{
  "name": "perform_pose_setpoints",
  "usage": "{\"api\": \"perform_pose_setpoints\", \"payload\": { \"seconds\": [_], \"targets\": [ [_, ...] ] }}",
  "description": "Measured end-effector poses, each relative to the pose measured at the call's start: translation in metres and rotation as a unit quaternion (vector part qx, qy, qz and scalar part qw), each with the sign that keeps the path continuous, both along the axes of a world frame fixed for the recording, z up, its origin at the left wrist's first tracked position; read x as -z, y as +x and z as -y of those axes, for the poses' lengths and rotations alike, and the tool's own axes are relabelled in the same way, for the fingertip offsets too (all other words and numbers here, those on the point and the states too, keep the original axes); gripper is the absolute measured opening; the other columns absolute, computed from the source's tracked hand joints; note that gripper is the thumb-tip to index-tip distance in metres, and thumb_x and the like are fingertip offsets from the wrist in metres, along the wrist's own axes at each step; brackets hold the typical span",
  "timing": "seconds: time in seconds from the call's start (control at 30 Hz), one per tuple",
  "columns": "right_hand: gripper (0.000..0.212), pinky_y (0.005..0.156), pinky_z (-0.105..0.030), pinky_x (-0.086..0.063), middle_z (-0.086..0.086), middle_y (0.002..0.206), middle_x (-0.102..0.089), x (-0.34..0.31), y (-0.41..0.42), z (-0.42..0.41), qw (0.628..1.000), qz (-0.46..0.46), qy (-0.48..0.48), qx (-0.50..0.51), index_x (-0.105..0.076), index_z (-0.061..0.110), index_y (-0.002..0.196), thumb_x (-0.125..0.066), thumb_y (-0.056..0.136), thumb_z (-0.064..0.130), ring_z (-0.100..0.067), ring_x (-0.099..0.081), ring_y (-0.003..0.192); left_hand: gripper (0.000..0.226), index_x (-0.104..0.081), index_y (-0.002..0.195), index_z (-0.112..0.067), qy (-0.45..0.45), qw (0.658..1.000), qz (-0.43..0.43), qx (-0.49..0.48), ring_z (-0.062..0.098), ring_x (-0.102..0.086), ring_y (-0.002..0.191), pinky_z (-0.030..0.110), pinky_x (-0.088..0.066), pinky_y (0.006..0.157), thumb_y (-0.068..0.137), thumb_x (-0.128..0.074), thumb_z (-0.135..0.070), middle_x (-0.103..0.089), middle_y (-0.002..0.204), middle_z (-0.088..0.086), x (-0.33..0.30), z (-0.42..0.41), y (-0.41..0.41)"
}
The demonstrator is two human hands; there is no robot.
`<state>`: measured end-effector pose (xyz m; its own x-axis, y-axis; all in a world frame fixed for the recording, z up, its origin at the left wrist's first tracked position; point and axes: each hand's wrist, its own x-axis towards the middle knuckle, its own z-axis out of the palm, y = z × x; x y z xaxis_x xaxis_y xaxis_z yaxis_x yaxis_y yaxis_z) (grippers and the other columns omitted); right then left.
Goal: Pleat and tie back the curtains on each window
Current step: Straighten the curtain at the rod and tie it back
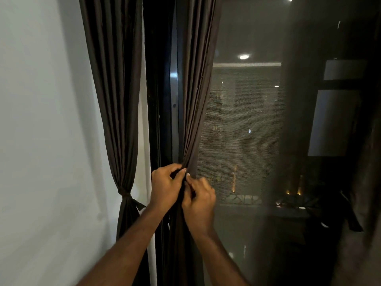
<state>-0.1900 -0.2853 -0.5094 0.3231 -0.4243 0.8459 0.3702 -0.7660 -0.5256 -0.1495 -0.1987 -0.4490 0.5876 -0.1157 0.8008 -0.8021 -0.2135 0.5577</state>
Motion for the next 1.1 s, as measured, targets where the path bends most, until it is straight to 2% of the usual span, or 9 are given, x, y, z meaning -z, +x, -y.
{"api": "perform_pose_setpoints", "payload": {
  "seconds": [0.13, 0.33, 0.47, 0.57, 0.7, 0.8, 0.93, 1.0, 1.1],
  "targets": [
    [0.023, 0.072, -0.045, -0.052, 0.009, 0.087, -0.057, 0.000, 0.003, -0.003, 0.999, -0.015, -0.007, -0.040, -0.073, 0.017, 0.106, -0.056, 0.093, 0.012, -0.015, -0.057, 0.077, 0.024, -0.070, 0.073, -0.016, -0.002, 0.998, -0.035, 0.043, 0.007, -0.064, 0.063, 0.026, -0.050, 0.058, 0.096, -0.066, -0.018, -0.065, 0.063, -0.008, 0.001, -0.002, -0.006],
    [0.014, 0.073, -0.040, -0.047, 0.007, 0.083, -0.054, 0.002, 0.002, -0.003, 0.999, -0.035, -0.028, -0.031, -0.070, 0.016, 0.091, -0.061, 0.087, 0.006, -0.013, -0.053, 0.071, 0.017, -0.059, 0.080, -0.016, 0.006, 0.997, -0.074, -0.014, -0.001, -0.057, 0.058, 0.011, -0.040, 0.053, 0.092, -0.071, -0.017, -0.055, 0.061, -0.009, -0.008, 0.005, -0.017],
    [0.019, 0.074, -0.040, -0.045, 0.009, 0.082, -0.056, 0.002, 0.003, 0.000, 0.998, -0.034, -0.050, -0.030, -0.071, 0.018, 0.090, -0.055, 0.083, 0.013, -0.008, -0.053, 0.074, 0.013, -0.065, 0.099, -0.007, 0.056, 0.993, -0.079, -0.064, 0.028, -0.063, 0.092, 0.033, -0.047, 0.074, 0.093, -0.068, -0.019, -0.063, 0.088, 0.011, -0.011, 0.009, -0.013],
    [0.025, 0.080, -0.043, -0.049, 0.011, 0.096, -0.060, 0.000, 0.005, 0.011, 0.999, -0.017, -0.022, -0.035, -0.076, 0.021, 0.095, -0.064, 0.081, 0.004, -0.009, -0.056, 0.092, 0.032, -0.065, 0.125, -0.009, 0.079, 0.990, -0.087, -0.079, 0.023, -0.055, 0.111, 0.026, -0.038, 0.084, 0.095, -0.066, -0.021, -0.052, 0.109, 0.002, -0.014, 0.008, -0.014],
    [0.028, 0.093, -0.032, -0.051, 0.004, 0.120, -0.054, -0.001, 0.005, 0.016, 0.999, 0.003, -0.010, -0.053, -0.079, 0.022, 0.101, -0.067, 0.084, 0.004, -0.009, -0.053, 0.117, 0.031, -0.063, 0.126, -0.008, 0.084, 0.989, -0.094, -0.074, 0.016, -0.052, 0.095, 0.022, -0.036, 0.080, 0.098, -0.062, -0.022, -0.052, 0.101, 0.001, -0.014, 0.007, -0.013],
    [0.027, 0.093, -0.029, -0.054, 0.003, 0.123, -0.054, 0.000, 0.005, 0.015, 0.997, 0.002, -0.018, -0.075, -0.079, 0.019, 0.102, -0.066, 0.086, 0.001, -0.006, -0.055, 0.118, 0.031, -0.061, 0.128, -0.011, 0.099, 0.987, -0.095, -0.089, 0.013, -0.047, 0.093, 0.021, -0.032, 0.077, 0.101, -0.057, -0.025, -0.051, 0.103, 0.003, -0.012, 0.007, -0.014],
    [0.029, 0.090, -0.032, -0.057, 0.007, 0.124, -0.054, 0.002, 0.006, 0.014, 0.996, -0.004, -0.017, -0.090, -0.078, 0.021, 0.107, -0.067, 0.088, 0.002, -0.004, -0.056, 0.116, 0.036, -0.051, 0.139, -0.026, 0.180, 0.967, -0.088, -0.156, 0.028, -0.057, 0.107, 0.037, -0.043, 0.081, 0.104, -0.048, -0.035, -0.055, 0.113, 0.010, -0.017, 0.005, -0.022],
    [0.032, 0.088, -0.033, -0.057, 0.008, 0.123, -0.055, 0.001, 0.005, 0.014, 0.995, -0.012, -0.021, -0.092, -0.078, 0.024, 0.111, -0.067, 0.089, 0.003, -0.005, -0.057, 0.115, 0.035, -0.048, 0.139, -0.030, 0.220, 0.954, -0.065, -0.193, 0.030, -0.058, 0.108, 0.044, -0.045, 0.087, 0.105, -0.044, -0.037, -0.055, 0.108, 0.008, -0.019, 0.003, -0.024],
    [0.034, 0.087, -0.030, -0.056, 0.007, 0.122, -0.056, -0.001, 0.004, 0.013, 0.996, -0.023, -0.030, -0.085, -0.077, 0.027, 0.115, -0.068, 0.090, 0.005, -0.004, -0.058, 0.111, 0.033, -0.045, 0.138, -0.032, 0.225, 0.953, -0.064, -0.193, 0.031, -0.059, 0.099, 0.039, -0.045, 0.075, 0.106, -0.040, -0.038, -0.045, 0.096, 0.002, -0.019, 0.001, -0.025]
  ]
}}
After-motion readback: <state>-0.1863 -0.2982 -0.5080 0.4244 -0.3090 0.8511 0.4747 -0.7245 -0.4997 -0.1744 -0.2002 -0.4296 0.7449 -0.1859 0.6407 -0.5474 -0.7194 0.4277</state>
